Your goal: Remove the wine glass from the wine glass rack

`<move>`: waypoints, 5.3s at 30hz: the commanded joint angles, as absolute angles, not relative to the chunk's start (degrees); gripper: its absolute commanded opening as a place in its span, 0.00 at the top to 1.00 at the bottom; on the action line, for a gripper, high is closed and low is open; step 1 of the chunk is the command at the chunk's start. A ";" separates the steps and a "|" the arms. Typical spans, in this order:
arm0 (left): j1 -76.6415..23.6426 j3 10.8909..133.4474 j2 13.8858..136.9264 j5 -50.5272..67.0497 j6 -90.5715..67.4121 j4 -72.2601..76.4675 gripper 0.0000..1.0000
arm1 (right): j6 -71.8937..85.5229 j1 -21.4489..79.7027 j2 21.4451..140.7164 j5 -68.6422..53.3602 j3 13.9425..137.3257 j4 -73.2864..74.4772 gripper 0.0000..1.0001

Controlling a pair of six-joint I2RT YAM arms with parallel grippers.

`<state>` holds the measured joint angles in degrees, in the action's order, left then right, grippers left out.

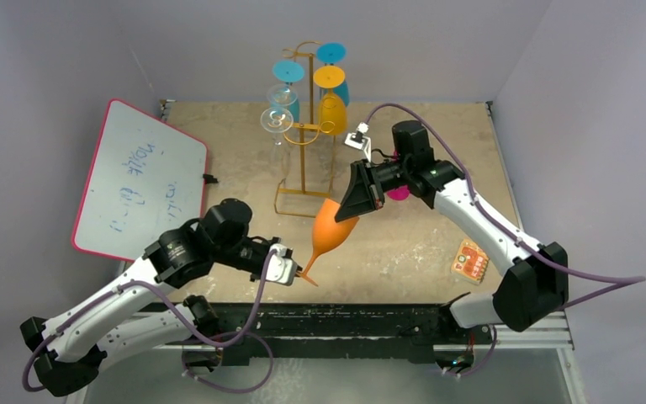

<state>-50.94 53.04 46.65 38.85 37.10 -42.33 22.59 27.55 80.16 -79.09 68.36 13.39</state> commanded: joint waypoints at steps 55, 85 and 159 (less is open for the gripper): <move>-50.54 33.14 18.14 -52.62 -24.07 -20.68 0.14 | 17.22 29.13 59.84 6.85 65.58 26.62 1.00; -50.51 35.20 19.74 -57.49 -25.40 -24.68 0.12 | 15.98 36.95 78.53 11.88 78.69 36.16 1.00; -50.54 34.74 22.45 -55.82 -24.33 -23.88 0.09 | 30.78 8.96 73.04 -28.20 73.75 3.80 0.46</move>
